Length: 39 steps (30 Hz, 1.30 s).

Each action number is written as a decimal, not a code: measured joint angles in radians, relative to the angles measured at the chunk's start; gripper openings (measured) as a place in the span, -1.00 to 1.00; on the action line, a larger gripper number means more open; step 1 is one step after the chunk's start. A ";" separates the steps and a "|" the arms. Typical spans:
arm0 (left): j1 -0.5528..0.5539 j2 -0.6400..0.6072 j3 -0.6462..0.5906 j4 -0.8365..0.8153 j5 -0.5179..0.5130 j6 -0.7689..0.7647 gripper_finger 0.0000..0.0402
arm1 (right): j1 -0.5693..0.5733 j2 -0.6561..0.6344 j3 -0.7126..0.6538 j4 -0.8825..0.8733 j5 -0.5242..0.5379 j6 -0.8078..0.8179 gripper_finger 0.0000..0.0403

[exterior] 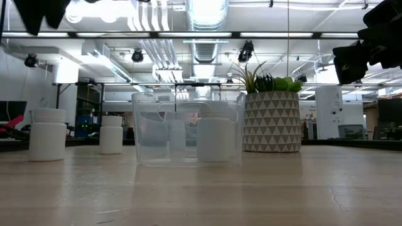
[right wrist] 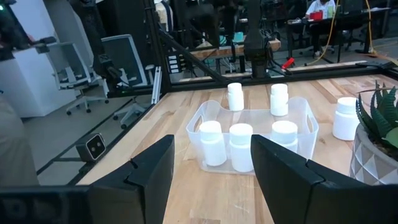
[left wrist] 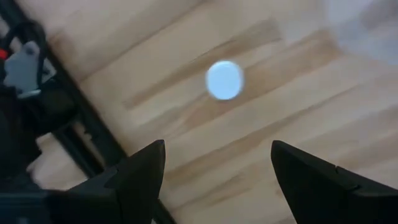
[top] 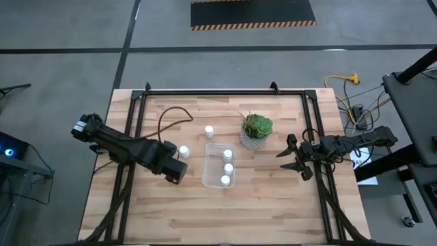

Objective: Pick and place pill bottles into a basket
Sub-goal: Put the white medicine bottle into the transparent bin

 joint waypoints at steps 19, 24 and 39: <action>0.004 -0.001 -0.222 0.283 0.062 0.008 0.37 | 0.000 0.000 0.000 0.000 0.000 -0.001 0.00; 0.012 -0.010 -0.261 0.292 0.101 0.046 0.37 | 0.000 0.000 0.000 0.000 0.000 -0.001 0.00; 0.109 -0.014 -0.326 0.365 0.152 0.219 0.37 | 0.000 0.000 0.000 0.000 0.000 -0.001 0.00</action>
